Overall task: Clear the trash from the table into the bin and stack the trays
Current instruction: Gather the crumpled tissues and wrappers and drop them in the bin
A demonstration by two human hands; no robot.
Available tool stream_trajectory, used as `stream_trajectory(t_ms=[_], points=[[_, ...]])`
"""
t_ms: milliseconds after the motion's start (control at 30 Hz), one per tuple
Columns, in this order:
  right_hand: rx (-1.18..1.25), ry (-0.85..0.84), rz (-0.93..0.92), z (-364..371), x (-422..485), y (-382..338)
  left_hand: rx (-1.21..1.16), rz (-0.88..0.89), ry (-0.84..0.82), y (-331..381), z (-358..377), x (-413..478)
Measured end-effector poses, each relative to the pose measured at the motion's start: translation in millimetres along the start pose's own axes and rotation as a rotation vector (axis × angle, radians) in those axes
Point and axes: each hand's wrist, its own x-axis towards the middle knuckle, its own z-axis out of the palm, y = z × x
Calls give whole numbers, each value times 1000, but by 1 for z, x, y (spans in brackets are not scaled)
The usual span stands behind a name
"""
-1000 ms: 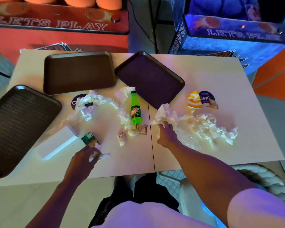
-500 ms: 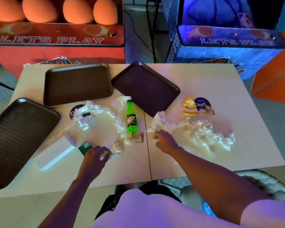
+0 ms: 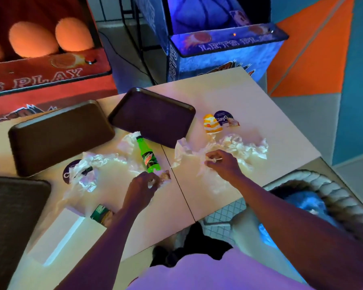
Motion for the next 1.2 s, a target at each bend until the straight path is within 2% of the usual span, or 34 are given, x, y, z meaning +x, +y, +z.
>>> stream_trajectory(t_ms=[100, 400, 467, 567, 633, 700, 800, 867, 967, 1100, 1200], points=[[106, 71, 104, -16, -24, 27, -28, 107, -51, 16, 18, 10], [75, 326, 353, -88, -90, 105, 5, 319, -260, 98, 81, 27], [128, 403, 411, -109, -94, 124, 22, 363, -296, 120, 94, 34], [440, 518, 501, -151, -94, 153, 55, 423, -334, 158, 116, 49], [690, 545, 467, -193, -91, 167, 69, 471, -333, 187, 133, 59], [803, 585, 401, -248, -88, 179, 77, 516, -348, 221, 155, 66], [941, 747, 338, -336, -87, 202, 78, 594, -392, 279, 197, 73], [947, 832, 299, -375, -90, 223, 78, 650, -427, 312, 228, 76], [824, 888, 364, -403, -107, 273, 106, 697, -500, 356, 282, 72], [653, 816, 453, -399, -135, 339, 105, 697, -607, 395, 349, 62], [611, 820, 635, -389, -148, 379, 138, 678, -671, 415, 391, 55]])
